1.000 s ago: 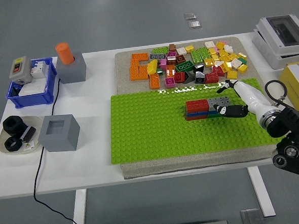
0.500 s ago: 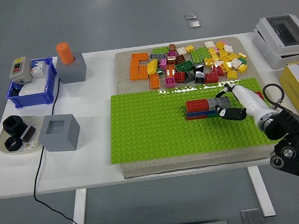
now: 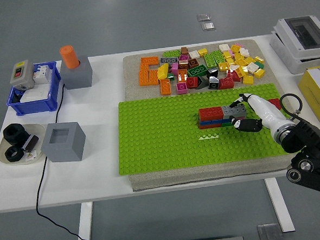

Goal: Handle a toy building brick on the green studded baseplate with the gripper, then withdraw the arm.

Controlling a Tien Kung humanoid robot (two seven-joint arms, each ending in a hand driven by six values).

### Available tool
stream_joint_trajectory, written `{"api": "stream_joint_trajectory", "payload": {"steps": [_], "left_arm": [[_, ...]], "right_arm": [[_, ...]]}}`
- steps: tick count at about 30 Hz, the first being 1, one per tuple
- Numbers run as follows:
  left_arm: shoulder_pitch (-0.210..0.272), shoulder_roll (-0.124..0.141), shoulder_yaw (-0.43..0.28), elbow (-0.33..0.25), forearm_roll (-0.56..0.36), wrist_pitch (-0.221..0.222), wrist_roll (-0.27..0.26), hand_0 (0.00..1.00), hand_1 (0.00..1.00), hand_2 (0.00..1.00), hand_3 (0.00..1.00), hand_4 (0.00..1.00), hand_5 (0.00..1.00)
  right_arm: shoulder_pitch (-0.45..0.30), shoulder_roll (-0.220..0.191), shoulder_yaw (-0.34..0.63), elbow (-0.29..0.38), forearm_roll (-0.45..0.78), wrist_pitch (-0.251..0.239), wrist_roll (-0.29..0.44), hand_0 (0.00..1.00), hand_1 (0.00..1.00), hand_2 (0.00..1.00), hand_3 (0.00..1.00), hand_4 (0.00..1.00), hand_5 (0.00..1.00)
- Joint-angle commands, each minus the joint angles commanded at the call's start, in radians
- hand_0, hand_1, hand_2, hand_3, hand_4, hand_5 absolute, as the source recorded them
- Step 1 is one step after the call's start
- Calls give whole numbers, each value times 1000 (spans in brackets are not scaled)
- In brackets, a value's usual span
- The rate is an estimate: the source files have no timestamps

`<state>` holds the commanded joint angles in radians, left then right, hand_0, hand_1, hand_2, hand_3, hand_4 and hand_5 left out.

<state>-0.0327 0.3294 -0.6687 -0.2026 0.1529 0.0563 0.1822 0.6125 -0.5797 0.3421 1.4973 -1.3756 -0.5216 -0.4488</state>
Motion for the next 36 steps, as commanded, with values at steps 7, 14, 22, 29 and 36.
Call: {"api": "stream_joint_trajectory", "payload": {"steps": [7,14,22,29,36], "left_arm": [[0,-1,1,0,0,0,-2,831,874,816,700,867,590],[1,-1,0,0,0,1,-6,831,874,816,700,867,590],[4,-2,0,0,-1,2,-8,831,874,816,700,867,590],[6,-3,2,0,-5,2,-10,831,874,816,700,868,591],[7,-2,-3,0,-1,3,-10,830,873,816,700,869,591]], "right_arm": [[-2,4,-6,-8,6,0,3,998,940,955,646,618,226],[-4,7,-11,-16,12,0,7,998,939,955,644,617,228],[-7,2,-2,-9,4,-6,12,998,939,953,642,617,228],[-16,-10,20,6,-3,-16,23,998,936,949,641,614,229],[-38,-34,75,42,9,-42,70,998,926,939,656,601,244]]}}
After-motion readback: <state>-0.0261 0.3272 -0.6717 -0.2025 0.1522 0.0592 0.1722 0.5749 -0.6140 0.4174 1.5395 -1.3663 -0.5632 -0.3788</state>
